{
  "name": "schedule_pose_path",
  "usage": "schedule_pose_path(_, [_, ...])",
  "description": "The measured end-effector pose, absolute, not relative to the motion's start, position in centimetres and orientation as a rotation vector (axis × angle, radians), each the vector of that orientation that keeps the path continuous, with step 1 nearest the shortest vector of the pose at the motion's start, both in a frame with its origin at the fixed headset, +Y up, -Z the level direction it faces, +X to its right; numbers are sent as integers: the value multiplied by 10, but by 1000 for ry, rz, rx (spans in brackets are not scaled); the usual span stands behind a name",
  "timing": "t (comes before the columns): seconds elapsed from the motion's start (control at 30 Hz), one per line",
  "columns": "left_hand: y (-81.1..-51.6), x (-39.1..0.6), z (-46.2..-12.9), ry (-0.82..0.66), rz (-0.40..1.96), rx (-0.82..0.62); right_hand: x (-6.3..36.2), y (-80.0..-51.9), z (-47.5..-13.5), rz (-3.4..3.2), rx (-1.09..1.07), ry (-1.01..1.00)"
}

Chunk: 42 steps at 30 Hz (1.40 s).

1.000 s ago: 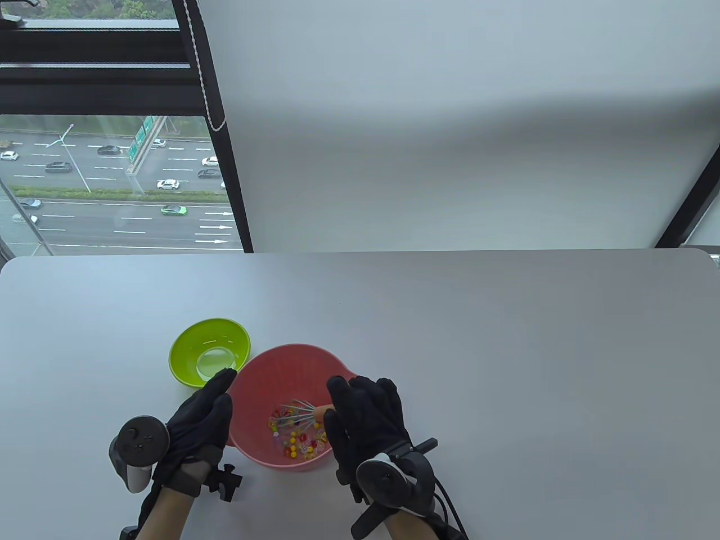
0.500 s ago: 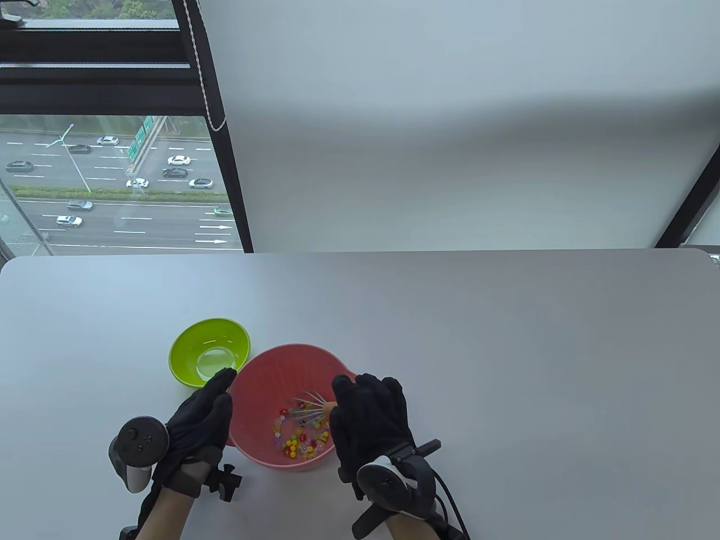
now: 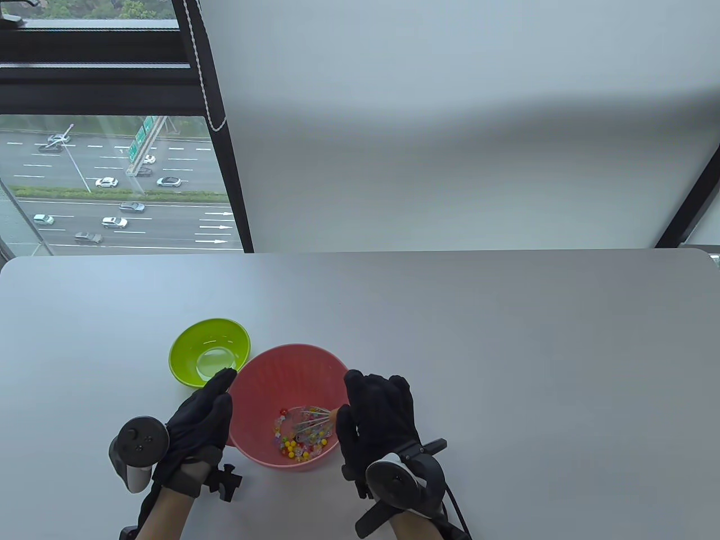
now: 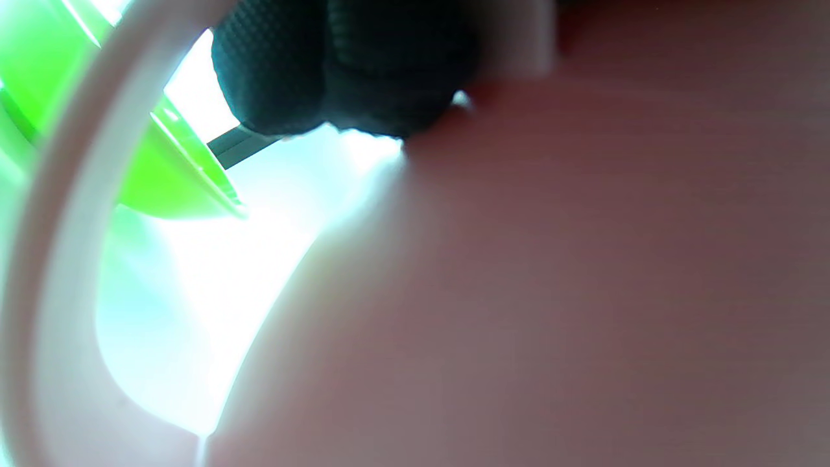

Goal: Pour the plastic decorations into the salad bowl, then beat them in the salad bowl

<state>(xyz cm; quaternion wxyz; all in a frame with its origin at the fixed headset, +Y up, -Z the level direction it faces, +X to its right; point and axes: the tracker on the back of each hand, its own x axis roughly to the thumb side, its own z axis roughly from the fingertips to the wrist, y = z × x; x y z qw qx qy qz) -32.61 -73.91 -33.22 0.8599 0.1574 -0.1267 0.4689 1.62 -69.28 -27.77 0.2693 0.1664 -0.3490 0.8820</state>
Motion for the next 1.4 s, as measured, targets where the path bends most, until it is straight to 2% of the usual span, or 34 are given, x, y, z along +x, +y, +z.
schedule_pose_path(0.67, [-740, -326, -333, -266, 989, 331, -2, -696, -278, 2439, 569, -808])
schedule_pose_path(1.17, [-741, -326, -333, -267, 990, 330, -4, -695, -274, 2510, 566, -969])
schedule_pose_path(1.4, [-741, -327, -333, -267, 990, 330, -1, -695, -274, 2505, 544, -983])
